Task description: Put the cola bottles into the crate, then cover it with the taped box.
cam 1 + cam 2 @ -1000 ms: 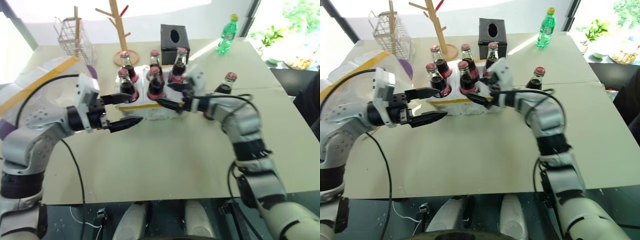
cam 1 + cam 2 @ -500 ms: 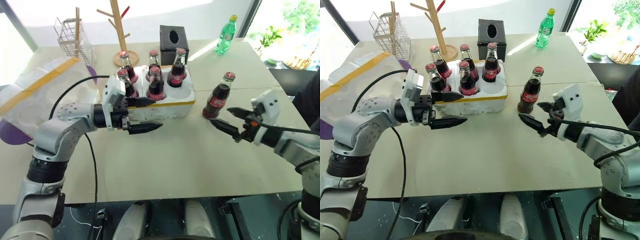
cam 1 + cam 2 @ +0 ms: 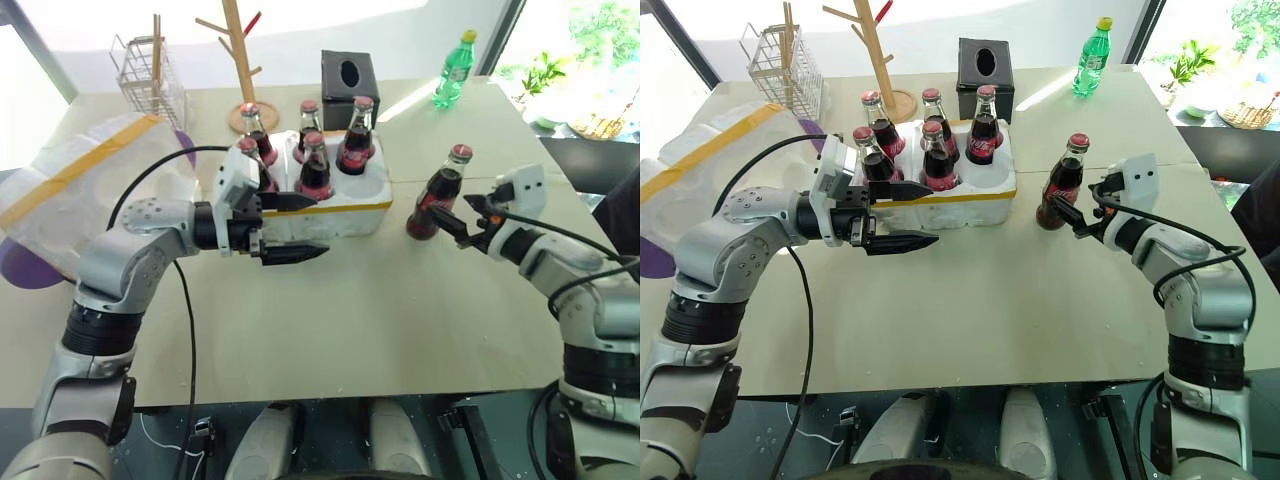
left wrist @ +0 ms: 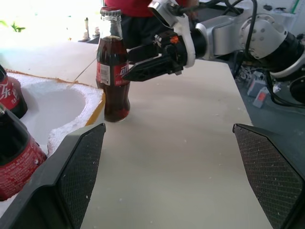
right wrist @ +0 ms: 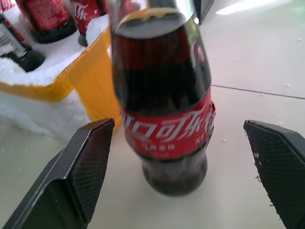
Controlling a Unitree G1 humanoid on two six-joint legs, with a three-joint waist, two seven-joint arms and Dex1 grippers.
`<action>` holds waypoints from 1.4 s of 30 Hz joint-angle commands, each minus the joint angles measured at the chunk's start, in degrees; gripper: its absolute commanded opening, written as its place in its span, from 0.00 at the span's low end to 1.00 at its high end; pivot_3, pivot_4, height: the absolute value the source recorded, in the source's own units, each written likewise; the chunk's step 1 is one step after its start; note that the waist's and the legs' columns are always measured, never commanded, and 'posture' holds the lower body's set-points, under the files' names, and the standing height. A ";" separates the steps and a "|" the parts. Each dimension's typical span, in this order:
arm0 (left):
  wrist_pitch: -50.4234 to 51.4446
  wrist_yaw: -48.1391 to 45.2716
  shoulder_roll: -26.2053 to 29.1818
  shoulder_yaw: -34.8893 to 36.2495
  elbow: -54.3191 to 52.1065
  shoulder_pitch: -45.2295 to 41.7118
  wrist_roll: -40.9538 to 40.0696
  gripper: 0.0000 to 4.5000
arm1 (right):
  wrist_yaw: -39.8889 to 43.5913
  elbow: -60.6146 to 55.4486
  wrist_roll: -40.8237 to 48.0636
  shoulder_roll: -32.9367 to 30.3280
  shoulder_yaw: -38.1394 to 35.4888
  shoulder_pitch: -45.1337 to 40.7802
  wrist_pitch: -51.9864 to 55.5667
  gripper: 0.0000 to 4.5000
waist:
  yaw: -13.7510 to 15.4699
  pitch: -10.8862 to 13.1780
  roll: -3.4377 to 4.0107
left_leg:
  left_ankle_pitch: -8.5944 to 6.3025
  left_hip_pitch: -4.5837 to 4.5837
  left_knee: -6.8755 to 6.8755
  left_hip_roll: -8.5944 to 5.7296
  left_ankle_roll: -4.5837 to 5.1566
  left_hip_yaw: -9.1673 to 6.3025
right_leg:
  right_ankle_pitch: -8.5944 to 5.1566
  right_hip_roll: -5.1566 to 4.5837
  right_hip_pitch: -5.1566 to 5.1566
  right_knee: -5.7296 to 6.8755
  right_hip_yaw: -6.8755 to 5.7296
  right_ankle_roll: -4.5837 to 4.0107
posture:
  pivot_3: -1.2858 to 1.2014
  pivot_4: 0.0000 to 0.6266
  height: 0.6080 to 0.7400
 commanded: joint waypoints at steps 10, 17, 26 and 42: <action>-0.54 1.19 1.77 2.83 -1.97 0.21 -0.02 1.00 | 3.56 13.97 -4.56 2.66 5.19 -9.16 -10.36 0.70 | 0.06 0.00 0.00 | 0.00 -0.01 0.01 0.00 0.00 0.00 | 0.00 0.01 -0.02 0.01 0.01 0.00 | 0.52 0.24 1.00; -0.48 2.69 1.85 4.07 -2.58 1.40 -0.11 1.00 | 7.70 8.40 2.47 -2.90 0.41 -20.75 -5.42 0.64 | -0.37 0.15 0.25 | 0.00 -0.12 0.01 -0.01 0.00 0.13 | 0.02 -0.01 -0.23 0.03 0.09 0.03 | 0.52 0.24 1.00; -1.26 4.07 1.66 4.16 -3.00 1.98 0.42 1.00 | 10.22 8.97 4.48 4.43 7.98 -29.26 -2.67 0.64 | -0.38 0.08 0.14 | -0.01 -0.09 -0.01 0.16 0.01 0.20 | 0.04 0.16 -0.22 0.00 0.17 0.00 | 0.52 0.24 1.00; -0.58 6.11 3.11 6.56 -5.76 5.28 -0.23 1.00 | 8.45 20.89 -6.05 12.04 15.72 -26.95 -12.64 0.64 | -0.38 0.08 0.13 | -0.01 -0.07 0.03 0.04 0.02 0.17 | 0.08 0.06 -0.23 0.06 0.17 0.02 | 0.52 0.24 1.00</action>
